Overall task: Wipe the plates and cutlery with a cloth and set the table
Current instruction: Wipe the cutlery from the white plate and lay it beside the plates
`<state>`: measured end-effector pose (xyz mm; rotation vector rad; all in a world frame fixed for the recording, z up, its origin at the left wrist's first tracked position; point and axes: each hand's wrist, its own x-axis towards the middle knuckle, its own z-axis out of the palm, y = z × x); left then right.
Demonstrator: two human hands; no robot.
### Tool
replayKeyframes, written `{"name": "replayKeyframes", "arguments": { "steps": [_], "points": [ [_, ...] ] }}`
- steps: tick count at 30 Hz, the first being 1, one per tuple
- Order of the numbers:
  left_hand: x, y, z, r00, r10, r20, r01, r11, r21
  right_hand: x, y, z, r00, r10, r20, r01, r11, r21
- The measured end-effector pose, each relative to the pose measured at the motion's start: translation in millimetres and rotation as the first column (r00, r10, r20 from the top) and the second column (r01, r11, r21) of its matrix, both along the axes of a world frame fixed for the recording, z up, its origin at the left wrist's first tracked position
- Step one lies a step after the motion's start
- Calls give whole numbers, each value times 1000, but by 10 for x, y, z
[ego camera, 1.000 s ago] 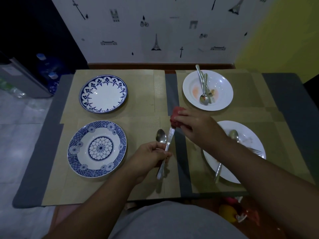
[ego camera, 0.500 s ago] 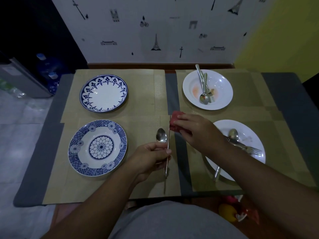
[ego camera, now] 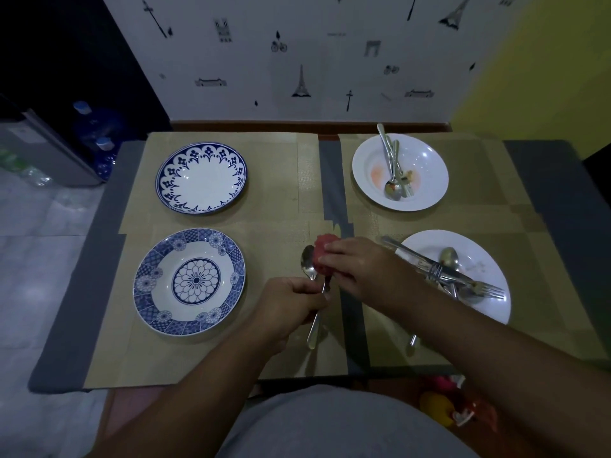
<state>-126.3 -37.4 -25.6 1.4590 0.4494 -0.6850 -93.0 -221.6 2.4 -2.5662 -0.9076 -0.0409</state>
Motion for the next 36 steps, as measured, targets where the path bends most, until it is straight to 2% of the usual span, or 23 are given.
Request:
{"name": "replayKeyframes", "arguments": {
  "steps": [5, 10, 15, 20, 24, 28, 36],
  "points": [
    [-36, -26, 49, 997, 74, -17, -75, 996, -52, 182, -62, 73, 991, -133, 35, 130, 989, 67],
    [-38, -28, 25, 999, 48, -6, -48, 998, -32, -12, -12, 41, 1000, 27, 10, -27, 1000, -16],
    [-70, -11, 34, 998, 59, -8, -59, 997, -43, 298, -102, 30, 991, -137, 13, 136, 989, 65],
    [-62, -19, 90, 998, 57, 0, -57, 995, -83, 347, -164, 16, 982, -190, 1, 189, 980, 61],
    [-98, -4, 75, 999, 24, 45, -22, 999, -41, 365, -226, -15, 978, -210, 5, 210, 976, 66],
    [-117, 1, -14, 996, -26, 88, 18, 996, 88, 340, -228, -40, 971, -239, -4, 239, 968, 73],
    [-101, -19, -141, 992, 79, 95, -92, 985, 145, 284, -178, -40, 972, -231, -33, 233, 967, 102]
  ]
}}
